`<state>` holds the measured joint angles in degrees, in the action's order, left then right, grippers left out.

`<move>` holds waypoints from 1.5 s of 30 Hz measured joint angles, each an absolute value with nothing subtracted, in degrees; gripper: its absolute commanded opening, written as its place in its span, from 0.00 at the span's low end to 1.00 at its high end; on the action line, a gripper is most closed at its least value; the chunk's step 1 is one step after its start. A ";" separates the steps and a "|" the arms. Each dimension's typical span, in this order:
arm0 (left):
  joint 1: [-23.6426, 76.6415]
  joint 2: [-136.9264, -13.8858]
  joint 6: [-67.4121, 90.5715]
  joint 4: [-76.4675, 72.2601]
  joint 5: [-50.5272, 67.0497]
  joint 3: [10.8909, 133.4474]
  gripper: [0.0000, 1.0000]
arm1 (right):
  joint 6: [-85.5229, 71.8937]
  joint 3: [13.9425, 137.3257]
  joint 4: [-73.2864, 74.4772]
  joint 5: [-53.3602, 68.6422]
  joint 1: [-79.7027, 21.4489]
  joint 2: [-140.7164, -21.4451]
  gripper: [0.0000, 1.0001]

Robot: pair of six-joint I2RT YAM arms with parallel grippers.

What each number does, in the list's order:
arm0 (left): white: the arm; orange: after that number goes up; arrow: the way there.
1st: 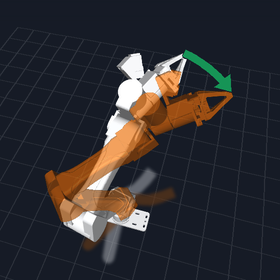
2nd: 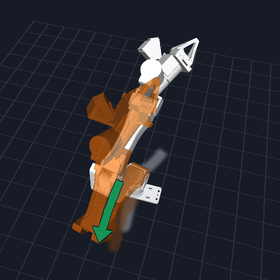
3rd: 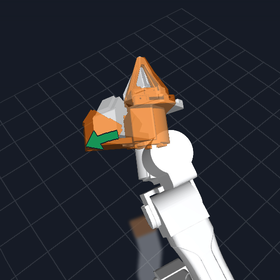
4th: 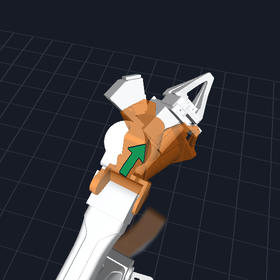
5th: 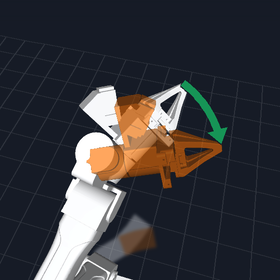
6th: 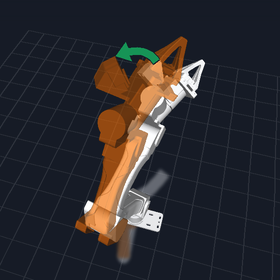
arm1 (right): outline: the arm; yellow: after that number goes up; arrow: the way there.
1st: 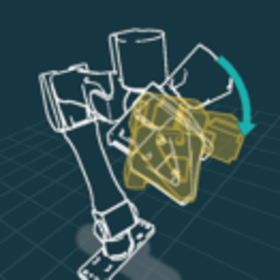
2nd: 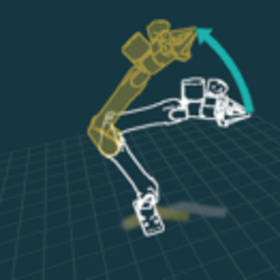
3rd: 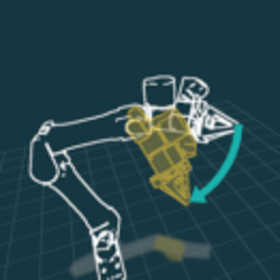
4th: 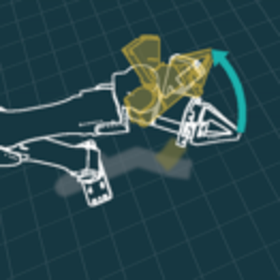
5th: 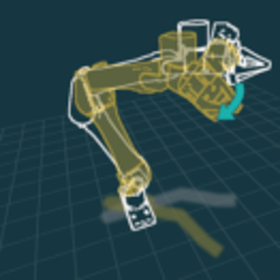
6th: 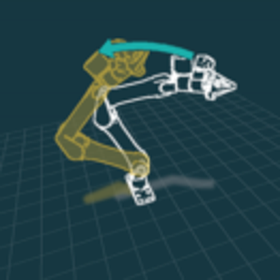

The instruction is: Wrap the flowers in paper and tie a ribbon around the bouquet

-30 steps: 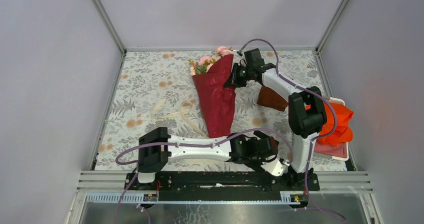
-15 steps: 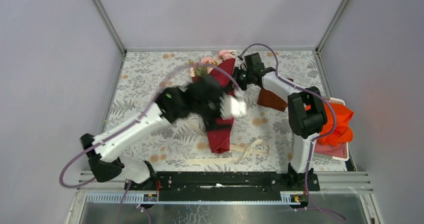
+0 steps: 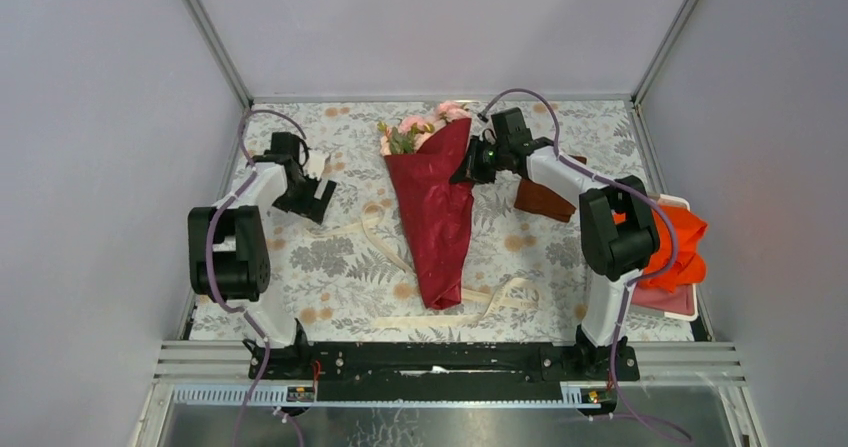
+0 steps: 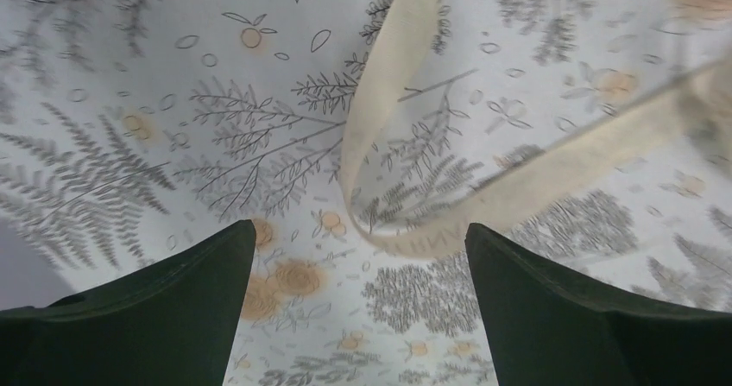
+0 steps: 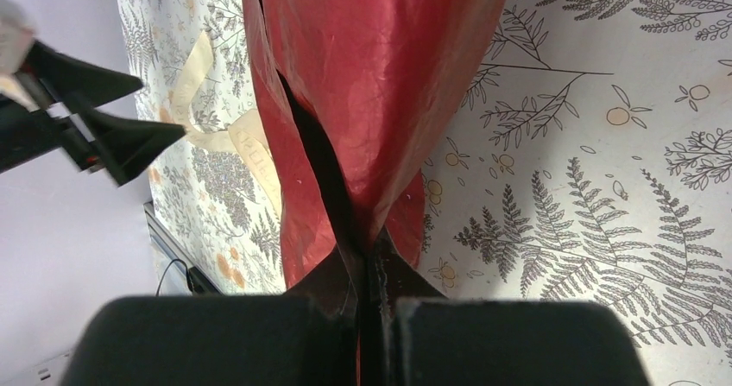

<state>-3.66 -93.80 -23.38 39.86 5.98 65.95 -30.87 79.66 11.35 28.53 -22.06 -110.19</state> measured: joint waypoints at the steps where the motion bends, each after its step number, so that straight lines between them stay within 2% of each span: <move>1: -4.01 -95.85 -22.90 38.74 5.15 65.47 0.98 | -30.87 79.55 11.33 28.53 -22.06 -110.06 0.00; 3: -4.01 -99.18 -22.02 36.77 3.66 64.88 0.94 | -30.85 79.24 11.29 28.53 -22.09 -109.84 0.00; 8: -3.90 -101.43 -20.78 34.00 3.11 64.84 0.59 | -30.83 77.80 11.33 28.38 -22.13 -109.19 0.00; 10: -3.92 -101.41 -21.08 34.13 4.54 64.84 0.39 | -30.81 77.25 11.35 28.34 -22.13 -108.71 0.00; 11: -3.92 -101.38 -21.21 34.15 5.17 64.73 0.25 | -30.83 77.01 11.35 28.34 -22.17 -108.42 0.00; 12: -3.92 -101.23 -21.63 34.20 5.91 64.45 0.07 | -30.83 76.82 11.38 28.36 -22.22 -108.09 0.00; 13: -3.92 -100.92 -22.22 34.39 6.70 63.96 0.00 | -30.85 76.60 11.33 28.36 -22.35 -107.79 0.00; 23: -4.69 -94.54 -23.00 36.12 11.81 63.75 0.00 | -34.17 70.96 7.77 29.12 -25.19 -102.37 0.00; 27: -4.93 -87.09 -21.30 37.85 15.51 70.11 0.00 | -37.06 64.95 2.87 29.17 -27.59 -99.81 0.00; 31: -4.51 -77.52 -20.25 39.27 27.05 79.02 0.00 | -39.94 59.96 -1.65 28.93 -30.59 -99.53 0.00; 34: 0.71 -69.12 -19.29 38.63 35.66 80.03 0.00 | -41.89 58.06 -4.62 28.97 -32.77 -100.09 0.00; 37: 13.10 -65.12 -18.02 38.00 41.74 77.25 0.00 | -43.86 56.62 -8.45 28.95 -34.04 -101.25 0.00; 40: 21.47 -67.90 -16.53 36.91 42.72 73.49 0.00 | -45.93 54.28 -11.66 27.92 -34.83 -101.65 0.00; 45: 27.11 -84.03 -13.17 33.15 37.74 68.38 0.00 | -49.15 50.46 -17.06 25.52 -35.27 -101.65 0.00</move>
<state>27.11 -84.03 -13.17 33.15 37.74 68.38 -49.15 50.46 -17.06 25.52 -35.27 -101.65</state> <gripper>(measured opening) 0.006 0.023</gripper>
